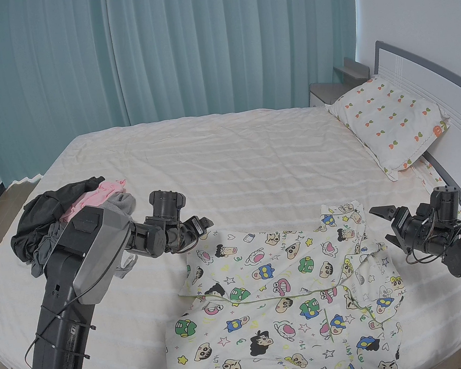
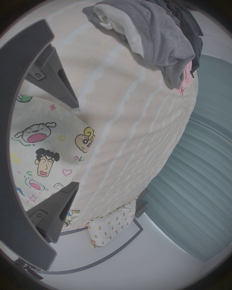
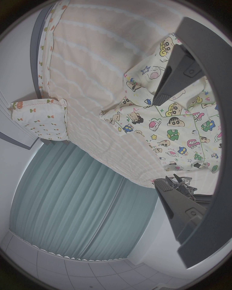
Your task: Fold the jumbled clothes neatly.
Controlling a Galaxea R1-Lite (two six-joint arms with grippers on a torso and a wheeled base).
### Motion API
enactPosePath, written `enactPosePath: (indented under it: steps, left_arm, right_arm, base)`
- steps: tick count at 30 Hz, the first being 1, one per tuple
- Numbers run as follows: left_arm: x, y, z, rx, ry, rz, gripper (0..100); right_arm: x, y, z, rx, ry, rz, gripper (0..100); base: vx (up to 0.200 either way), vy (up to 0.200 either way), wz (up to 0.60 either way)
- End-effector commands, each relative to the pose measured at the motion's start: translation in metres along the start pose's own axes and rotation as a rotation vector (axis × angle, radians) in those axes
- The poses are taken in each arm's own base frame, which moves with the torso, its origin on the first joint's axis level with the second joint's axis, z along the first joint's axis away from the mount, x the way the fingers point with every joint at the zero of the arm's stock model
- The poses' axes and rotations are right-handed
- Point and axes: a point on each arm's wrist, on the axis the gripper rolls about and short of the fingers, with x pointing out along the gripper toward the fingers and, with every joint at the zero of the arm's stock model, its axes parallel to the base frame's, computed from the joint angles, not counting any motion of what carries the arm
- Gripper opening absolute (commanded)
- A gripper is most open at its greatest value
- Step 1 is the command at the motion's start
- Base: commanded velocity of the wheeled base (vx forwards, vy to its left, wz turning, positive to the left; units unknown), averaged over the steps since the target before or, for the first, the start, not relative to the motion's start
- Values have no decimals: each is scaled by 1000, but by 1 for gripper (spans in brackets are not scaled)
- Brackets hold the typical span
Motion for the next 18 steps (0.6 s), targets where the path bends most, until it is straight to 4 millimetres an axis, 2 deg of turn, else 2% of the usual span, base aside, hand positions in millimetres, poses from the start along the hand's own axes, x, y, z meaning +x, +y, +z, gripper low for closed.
enactPosePath:
  steps: [1, 10, 11, 14, 18]
  left_arm:
    - [14, 8, -9, -3, 14, 13, 100]
    - [23, 3, -9, -2, -6, -11, 100]
    - [24, 3, -9, -1, -6, -11, 0]
    - [25, 2, -8, -1, -1, -7, 0]
    - [33, 17, -20, -19, 55, 73, 0]
  right_arm:
    - [-1, 1, -2, -2, 5, 3, 100]
    - [0, 0, -2, -2, 7, 0, 100]
    - [0, 0, -2, -1, 8, -1, 100]
    - [0, 0, -2, -1, 8, -1, 100]
    - [0, 0, -2, -1, 8, -1, 100]
  base:
    - [0, 0, 0]
    - [0, 0, 0]
    - [0, 0, 0]
    - [0, 0, 0]
    - [0, 0, 0]
